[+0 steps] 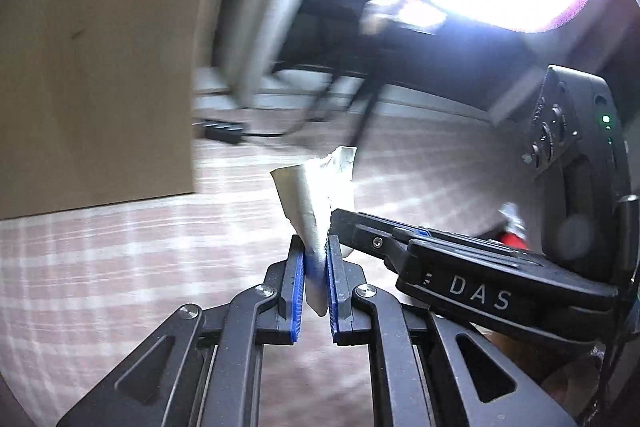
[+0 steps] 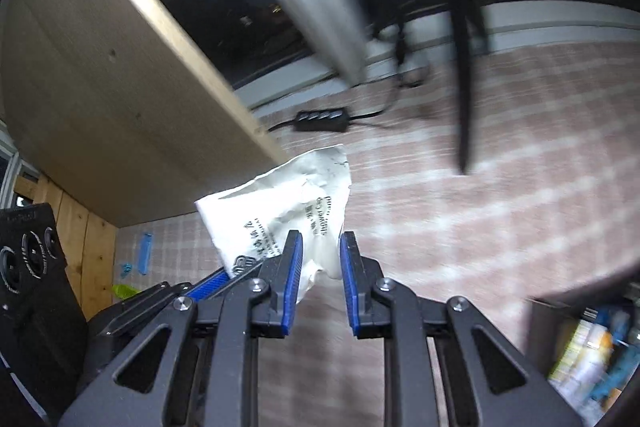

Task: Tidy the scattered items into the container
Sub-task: 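Lift the paper bag with both tools, drop it into the black bin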

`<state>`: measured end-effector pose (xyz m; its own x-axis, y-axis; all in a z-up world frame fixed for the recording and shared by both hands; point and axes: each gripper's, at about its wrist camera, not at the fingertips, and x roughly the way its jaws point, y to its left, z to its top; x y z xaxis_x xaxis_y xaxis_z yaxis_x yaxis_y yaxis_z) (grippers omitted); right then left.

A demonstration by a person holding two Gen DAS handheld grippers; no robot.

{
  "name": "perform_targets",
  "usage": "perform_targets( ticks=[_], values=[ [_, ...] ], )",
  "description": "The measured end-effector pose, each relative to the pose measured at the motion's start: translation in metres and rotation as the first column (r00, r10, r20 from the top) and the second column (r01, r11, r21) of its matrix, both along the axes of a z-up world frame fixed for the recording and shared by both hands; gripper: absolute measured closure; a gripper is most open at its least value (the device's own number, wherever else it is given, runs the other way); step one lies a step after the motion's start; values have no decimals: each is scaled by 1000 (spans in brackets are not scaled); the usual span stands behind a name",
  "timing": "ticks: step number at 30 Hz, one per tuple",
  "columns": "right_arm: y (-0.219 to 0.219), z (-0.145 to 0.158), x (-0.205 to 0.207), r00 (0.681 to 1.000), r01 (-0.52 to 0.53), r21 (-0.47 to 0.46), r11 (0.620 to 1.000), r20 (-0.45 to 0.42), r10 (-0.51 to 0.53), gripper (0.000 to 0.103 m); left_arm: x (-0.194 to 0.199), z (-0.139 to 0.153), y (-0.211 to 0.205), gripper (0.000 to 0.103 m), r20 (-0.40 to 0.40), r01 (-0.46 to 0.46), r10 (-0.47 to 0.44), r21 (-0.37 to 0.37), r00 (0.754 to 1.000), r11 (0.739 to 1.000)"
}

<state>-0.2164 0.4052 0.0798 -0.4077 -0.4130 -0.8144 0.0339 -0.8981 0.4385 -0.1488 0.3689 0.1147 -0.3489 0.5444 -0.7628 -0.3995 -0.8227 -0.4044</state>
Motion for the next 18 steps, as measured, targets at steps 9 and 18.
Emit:
perform_targets(
  ticks=[9,18],
  values=[
    [110,32,58,985,174,91,980,-33,-172,83,9,30,14,94,14,157,-159,114,987,981],
    [189,32,118,953,296,193,935,2,-302,83,61,14,87,70,105,300,-298,-10,949,954]
  ],
)
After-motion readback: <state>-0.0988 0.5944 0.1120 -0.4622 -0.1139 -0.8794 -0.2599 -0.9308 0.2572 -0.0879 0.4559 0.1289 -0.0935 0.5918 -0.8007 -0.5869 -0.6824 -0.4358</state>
